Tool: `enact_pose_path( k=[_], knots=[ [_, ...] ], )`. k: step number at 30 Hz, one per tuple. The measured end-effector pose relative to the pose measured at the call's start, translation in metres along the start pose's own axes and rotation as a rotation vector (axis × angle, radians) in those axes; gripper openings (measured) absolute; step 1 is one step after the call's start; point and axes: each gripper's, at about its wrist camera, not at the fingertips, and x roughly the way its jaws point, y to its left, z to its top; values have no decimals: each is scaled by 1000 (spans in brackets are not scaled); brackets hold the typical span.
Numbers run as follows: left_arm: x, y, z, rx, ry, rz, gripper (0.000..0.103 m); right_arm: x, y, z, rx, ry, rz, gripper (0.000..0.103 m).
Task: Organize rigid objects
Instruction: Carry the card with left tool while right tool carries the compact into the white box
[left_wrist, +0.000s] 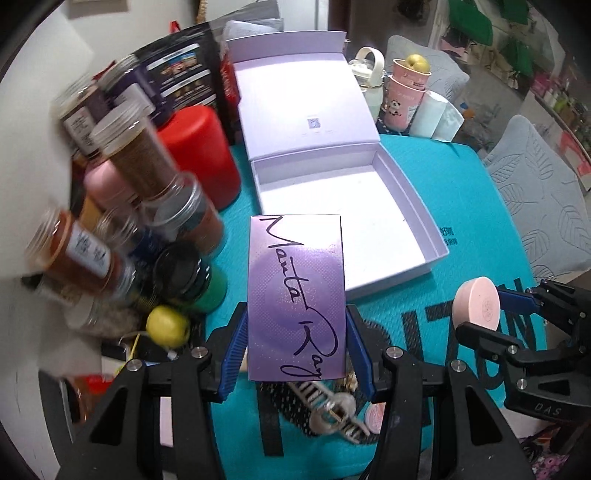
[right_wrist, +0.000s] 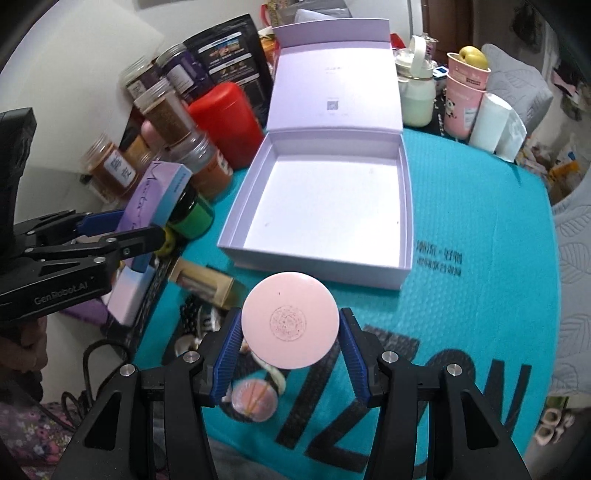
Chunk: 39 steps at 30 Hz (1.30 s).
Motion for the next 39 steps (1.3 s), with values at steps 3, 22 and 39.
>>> enact_pose_path(
  k=[3, 22, 39],
  knots=[
    [10, -2, 15, 20, 8, -15, 50, 4, -5, 10, 3, -3, -9, 51],
    [86, -10, 92, 65, 51, -62, 50, 60, -51, 83, -1, 5, -30, 51],
    [161, -4, 124, 66, 129, -45, 50, 136, -81, 133, -14, 0, -28, 51]
  ],
)
